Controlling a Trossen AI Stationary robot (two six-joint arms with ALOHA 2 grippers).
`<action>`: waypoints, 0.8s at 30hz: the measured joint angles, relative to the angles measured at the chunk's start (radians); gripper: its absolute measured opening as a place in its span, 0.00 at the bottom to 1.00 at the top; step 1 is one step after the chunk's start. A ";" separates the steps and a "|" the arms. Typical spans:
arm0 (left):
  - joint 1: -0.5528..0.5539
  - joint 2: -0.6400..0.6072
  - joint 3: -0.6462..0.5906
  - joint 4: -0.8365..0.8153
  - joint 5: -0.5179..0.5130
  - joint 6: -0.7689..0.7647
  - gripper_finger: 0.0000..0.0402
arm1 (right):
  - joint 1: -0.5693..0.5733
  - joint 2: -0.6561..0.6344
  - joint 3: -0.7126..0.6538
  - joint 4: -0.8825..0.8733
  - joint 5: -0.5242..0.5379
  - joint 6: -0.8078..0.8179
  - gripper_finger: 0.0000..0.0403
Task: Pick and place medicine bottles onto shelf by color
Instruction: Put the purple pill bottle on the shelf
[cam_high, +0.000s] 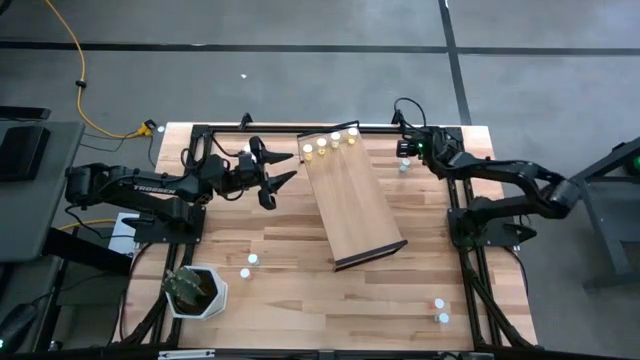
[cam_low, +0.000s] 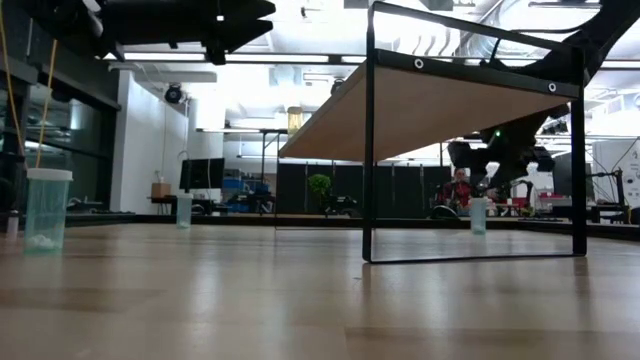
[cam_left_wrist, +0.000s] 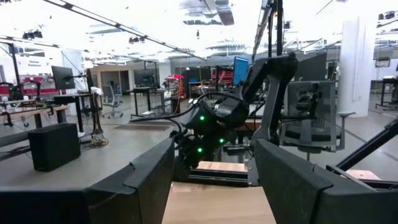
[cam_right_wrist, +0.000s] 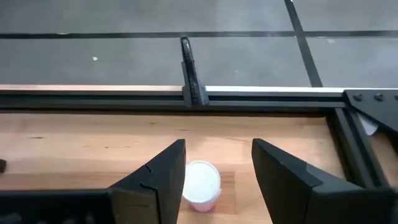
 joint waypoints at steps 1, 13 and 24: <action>0.000 0.000 0.000 0.000 0.000 0.000 0.53 | 0.000 0.009 0.000 0.008 0.000 0.004 0.44; 0.000 0.000 0.000 0.000 0.000 -0.006 0.53 | 0.000 0.115 0.000 0.109 -0.039 0.056 0.44; 0.000 0.000 0.000 0.000 0.000 -0.007 0.53 | 0.000 0.206 0.000 0.152 0.005 0.081 0.44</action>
